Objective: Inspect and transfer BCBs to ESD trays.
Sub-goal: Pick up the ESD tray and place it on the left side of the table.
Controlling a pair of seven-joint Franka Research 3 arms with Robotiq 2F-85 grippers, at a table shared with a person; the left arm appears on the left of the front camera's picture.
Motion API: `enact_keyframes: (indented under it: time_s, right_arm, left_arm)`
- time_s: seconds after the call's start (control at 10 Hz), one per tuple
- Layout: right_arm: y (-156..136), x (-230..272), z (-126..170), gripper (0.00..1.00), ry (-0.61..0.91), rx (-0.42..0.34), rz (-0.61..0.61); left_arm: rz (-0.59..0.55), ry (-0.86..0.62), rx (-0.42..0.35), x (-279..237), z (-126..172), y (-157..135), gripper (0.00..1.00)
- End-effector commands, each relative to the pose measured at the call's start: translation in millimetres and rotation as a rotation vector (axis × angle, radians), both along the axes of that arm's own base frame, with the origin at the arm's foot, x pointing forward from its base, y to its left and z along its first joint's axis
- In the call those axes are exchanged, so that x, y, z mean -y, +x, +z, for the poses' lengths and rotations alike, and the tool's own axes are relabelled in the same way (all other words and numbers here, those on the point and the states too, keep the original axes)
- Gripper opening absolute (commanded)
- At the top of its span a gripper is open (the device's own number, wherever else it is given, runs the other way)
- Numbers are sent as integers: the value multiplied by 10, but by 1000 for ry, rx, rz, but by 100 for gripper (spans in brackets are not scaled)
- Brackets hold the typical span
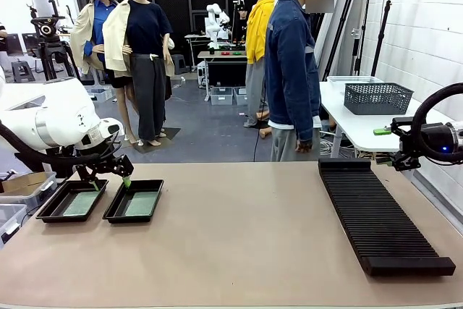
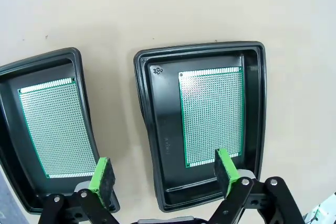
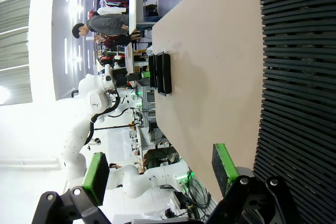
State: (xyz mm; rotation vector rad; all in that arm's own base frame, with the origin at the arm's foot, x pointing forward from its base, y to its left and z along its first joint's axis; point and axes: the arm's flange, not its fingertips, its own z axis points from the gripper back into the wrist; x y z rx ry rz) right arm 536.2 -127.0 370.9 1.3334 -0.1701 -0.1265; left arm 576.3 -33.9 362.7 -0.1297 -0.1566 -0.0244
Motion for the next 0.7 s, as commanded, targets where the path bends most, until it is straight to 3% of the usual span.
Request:
enact_keyframes:
  time_s: [0.0,0.4,0.5,0.6]
  right_arm:
    - [34,3,23,100,8,-9,7]
    - [34,3,23,100,8,-9,7]
    - [34,3,23,100,8,-9,7]
    - [34,3,23,100,8,-9,7]
  left_arm:
    - [-4,1,3,-12,16,-4,100]
    - [0,0,0,0,0,0,100]
    - [5,-47,42,-53,169,-7,100]
    - [13,-109,19,-142,370,9,100]
